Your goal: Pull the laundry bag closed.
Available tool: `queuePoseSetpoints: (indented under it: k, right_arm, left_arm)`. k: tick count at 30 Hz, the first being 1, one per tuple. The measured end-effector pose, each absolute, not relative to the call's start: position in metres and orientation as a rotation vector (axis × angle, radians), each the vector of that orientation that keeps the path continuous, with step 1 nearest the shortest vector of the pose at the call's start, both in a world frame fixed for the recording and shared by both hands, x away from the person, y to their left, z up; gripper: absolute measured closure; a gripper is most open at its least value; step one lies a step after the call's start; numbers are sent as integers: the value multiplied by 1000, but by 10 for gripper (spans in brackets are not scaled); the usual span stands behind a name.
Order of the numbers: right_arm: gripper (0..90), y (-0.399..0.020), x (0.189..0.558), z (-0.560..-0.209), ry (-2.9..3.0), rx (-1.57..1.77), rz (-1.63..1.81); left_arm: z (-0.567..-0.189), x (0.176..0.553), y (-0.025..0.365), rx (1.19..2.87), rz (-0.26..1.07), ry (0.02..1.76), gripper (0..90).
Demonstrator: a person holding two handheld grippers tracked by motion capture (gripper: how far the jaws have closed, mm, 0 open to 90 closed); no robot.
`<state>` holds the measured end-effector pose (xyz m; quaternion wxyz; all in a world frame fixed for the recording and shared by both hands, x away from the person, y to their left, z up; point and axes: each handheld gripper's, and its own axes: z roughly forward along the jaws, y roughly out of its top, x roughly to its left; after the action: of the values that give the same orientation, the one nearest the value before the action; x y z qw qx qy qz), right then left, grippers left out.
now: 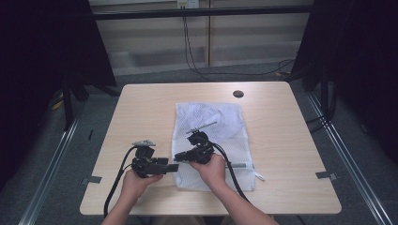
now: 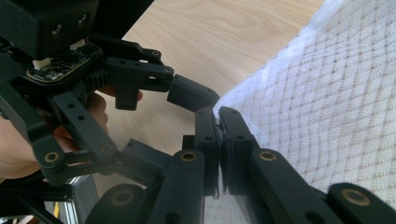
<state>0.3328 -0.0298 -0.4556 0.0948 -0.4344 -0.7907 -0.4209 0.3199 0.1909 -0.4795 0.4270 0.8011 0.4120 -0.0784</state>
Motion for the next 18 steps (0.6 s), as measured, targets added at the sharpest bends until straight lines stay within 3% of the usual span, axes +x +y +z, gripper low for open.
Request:
queuePoseSetpoints:
  k: [18]
  right_arm:
    - [868,-30,333,-454,-2330,-1295,-1252]
  left_arm:
    - [-484,325,184,1981,-254,1004,433]
